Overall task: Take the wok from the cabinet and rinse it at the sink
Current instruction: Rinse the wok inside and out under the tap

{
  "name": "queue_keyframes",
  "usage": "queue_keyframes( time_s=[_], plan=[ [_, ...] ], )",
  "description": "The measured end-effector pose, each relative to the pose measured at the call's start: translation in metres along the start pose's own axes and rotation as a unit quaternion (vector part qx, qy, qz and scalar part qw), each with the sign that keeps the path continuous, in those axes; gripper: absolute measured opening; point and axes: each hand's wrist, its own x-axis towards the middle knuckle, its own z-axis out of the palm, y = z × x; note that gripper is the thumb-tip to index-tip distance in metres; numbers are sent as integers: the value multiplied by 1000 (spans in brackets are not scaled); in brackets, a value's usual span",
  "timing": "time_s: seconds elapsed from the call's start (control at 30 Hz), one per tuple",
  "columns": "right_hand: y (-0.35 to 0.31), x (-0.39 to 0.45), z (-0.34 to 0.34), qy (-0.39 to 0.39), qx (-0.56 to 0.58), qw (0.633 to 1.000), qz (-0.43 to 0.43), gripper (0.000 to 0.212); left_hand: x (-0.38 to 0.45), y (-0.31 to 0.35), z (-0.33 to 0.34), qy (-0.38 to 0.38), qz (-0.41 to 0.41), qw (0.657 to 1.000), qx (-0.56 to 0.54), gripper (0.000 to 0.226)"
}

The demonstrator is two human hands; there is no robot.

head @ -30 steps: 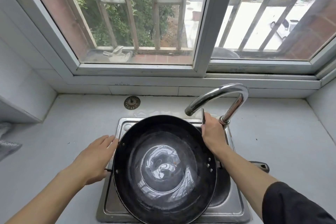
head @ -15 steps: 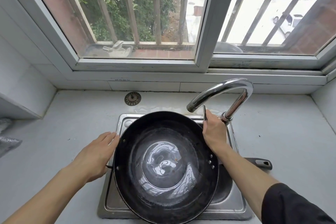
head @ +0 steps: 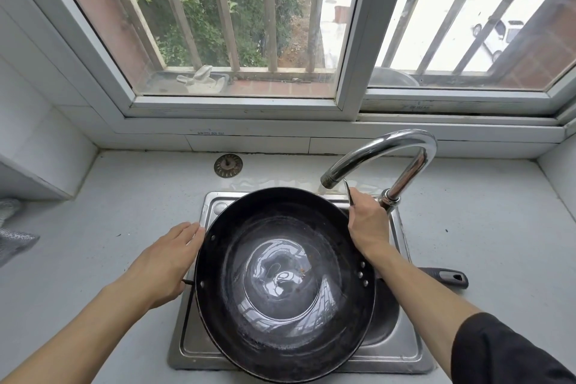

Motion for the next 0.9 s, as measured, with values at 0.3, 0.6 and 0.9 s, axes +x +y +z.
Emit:
queue_keyframes(
  time_s=[0.3, 0.6, 0.9],
  plan=[
    [-2, 0, -4, -18, 14, 1000, 1, 33, 0, -1, 0, 6, -1, 1000, -5, 91],
    [-1, -4, -28, -112, 76, 991, -21, 39, -1, 0, 0, 4, -3, 1000, -1, 86],
    [19, -56, -63, -160, 49, 985, -45, 45, -5, -6, 18, 52, -1, 999, 1, 84]
  ],
)
